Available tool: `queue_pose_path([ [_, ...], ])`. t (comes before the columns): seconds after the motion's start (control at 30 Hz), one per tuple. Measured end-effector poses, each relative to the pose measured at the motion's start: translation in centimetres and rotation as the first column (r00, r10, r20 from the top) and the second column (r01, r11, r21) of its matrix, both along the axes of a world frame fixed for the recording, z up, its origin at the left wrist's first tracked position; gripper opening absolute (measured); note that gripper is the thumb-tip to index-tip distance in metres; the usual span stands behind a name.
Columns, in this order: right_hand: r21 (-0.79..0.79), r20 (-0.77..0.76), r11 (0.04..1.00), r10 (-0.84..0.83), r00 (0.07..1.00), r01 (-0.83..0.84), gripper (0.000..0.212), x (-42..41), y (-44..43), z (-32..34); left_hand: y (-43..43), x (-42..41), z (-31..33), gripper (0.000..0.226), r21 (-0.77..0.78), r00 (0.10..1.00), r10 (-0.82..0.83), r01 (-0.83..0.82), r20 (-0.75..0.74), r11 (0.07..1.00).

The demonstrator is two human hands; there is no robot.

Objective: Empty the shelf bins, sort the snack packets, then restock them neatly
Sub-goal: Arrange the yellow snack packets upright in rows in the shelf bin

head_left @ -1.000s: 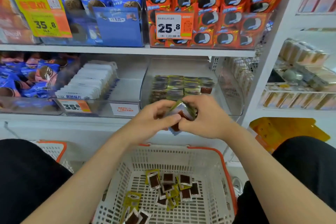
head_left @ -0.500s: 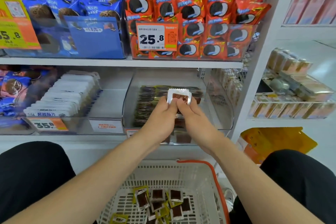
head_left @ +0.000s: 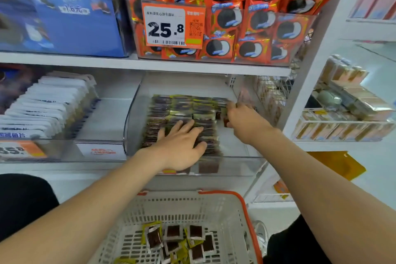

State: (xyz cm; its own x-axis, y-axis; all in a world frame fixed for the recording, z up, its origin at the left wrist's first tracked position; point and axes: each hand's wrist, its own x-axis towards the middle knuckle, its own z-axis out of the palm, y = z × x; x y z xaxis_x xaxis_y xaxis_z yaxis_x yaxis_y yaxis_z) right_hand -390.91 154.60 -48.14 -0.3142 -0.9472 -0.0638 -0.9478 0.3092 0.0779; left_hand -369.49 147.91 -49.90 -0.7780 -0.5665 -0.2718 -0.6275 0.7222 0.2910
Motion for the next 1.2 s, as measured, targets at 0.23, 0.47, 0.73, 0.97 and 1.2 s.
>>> queue_pose_path([
  [0.23,0.004,0.232,0.99,-0.139,0.963,0.142,0.041,-0.6,-3.0,-3.6,-0.3,-0.2,-0.2,0.066,0.047,0.999,0.003,-0.004,0.035,0.999],
  [0.47,-0.149,0.471,0.891,-0.318,0.823,0.429,0.112,0.1,-4.0,-3.2,0.0,-0.2,-0.3,0.065,0.015,1.0,0.001,-0.001,0.007,1.0],
  [0.73,-0.09,0.755,0.855,-0.276,0.594,0.511,0.077,-0.5,-5.6,-3.7,0.2,-0.2,-0.4,0.065,-0.006,1.0,0.002,-0.002,-0.01,1.0],
  [0.97,0.007,0.596,0.93,-0.3,0.745,0.368,0.08,-0.9,-5.3,-5.1,0.2,-0.2,-0.4,0.064,-0.003,1.0,0.002,-0.002,-0.013,1.0],
  [1.2,-0.091,0.777,0.88,-0.231,0.586,0.467,0.069,-1.1,-5.8,-4.9,0.1,-0.2,-0.6,0.062,-0.009,0.999,-0.007,0.007,-0.036,1.0],
])
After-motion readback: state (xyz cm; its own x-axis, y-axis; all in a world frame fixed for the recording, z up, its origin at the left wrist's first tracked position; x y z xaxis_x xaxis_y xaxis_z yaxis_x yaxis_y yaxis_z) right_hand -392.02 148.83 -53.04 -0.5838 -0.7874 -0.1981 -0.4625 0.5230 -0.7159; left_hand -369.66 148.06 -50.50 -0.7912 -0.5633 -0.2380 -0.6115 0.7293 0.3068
